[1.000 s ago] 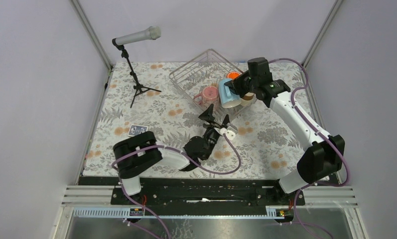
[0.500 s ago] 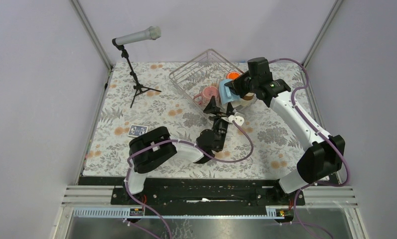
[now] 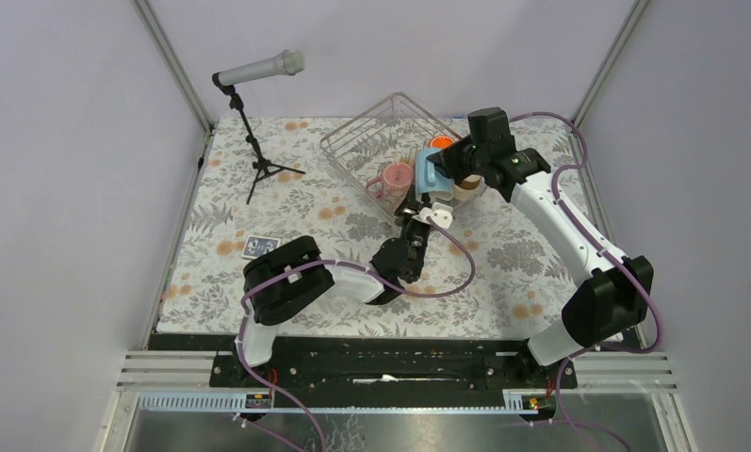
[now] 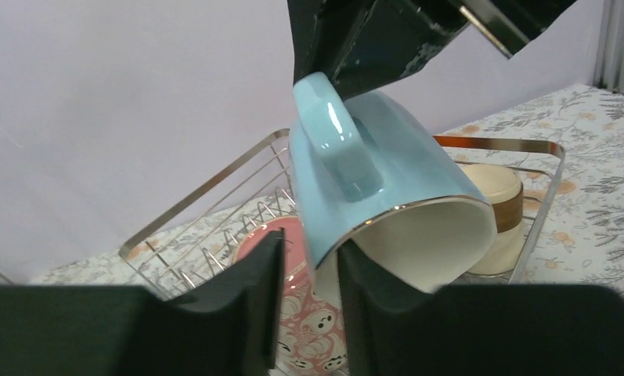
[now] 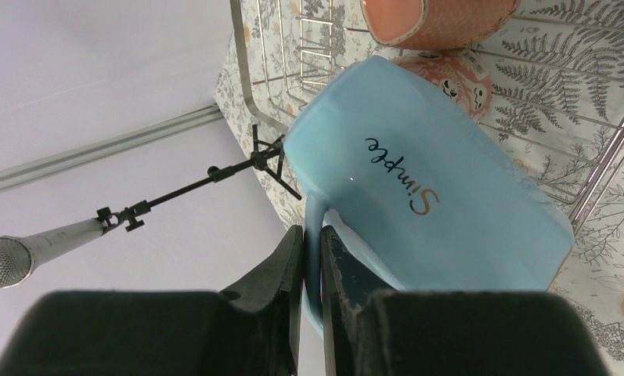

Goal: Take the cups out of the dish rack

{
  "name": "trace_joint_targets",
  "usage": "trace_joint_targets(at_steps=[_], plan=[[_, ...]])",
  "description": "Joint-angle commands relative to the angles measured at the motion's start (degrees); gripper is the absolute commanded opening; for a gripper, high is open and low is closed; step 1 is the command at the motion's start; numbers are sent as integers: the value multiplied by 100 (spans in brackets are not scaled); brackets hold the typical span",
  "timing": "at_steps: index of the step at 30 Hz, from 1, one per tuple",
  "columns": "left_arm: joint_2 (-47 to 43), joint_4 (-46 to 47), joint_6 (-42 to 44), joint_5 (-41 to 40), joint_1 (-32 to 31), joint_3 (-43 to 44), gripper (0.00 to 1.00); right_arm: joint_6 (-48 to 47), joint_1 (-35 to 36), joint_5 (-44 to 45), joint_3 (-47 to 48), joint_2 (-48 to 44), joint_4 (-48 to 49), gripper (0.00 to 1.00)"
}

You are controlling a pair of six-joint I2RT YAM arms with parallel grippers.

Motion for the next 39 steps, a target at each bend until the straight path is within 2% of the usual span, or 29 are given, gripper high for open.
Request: trace_joint_targets(at_steps=[1, 3, 4, 17, 25, 36, 39], plan=[[-273, 91, -535, -73, 190, 198, 31, 67, 99, 391, 405, -137, -1, 0], [-304, 202, -614, -114, 235, 184, 4, 72, 111, 369, 375, -115, -9, 0], [-322, 279, -655, -109, 256, 161, 0, 76, 112, 353, 366, -105, -8, 0], [-1123, -327, -2170, 741, 514, -412, 0, 31, 107, 291, 87, -212, 95, 0], [-1264, -435, -2328, 887, 532, -485, 0, 2, 110, 222, -28, -221, 237, 16], [-1516, -707, -2931, 1092, 692, -599, 0, 2, 111, 207, -371, -259, 482, 22], [-1612, -795, -3093, 1158, 740, -574, 0, -34, 112, 74, -414, -270, 518, 27]])
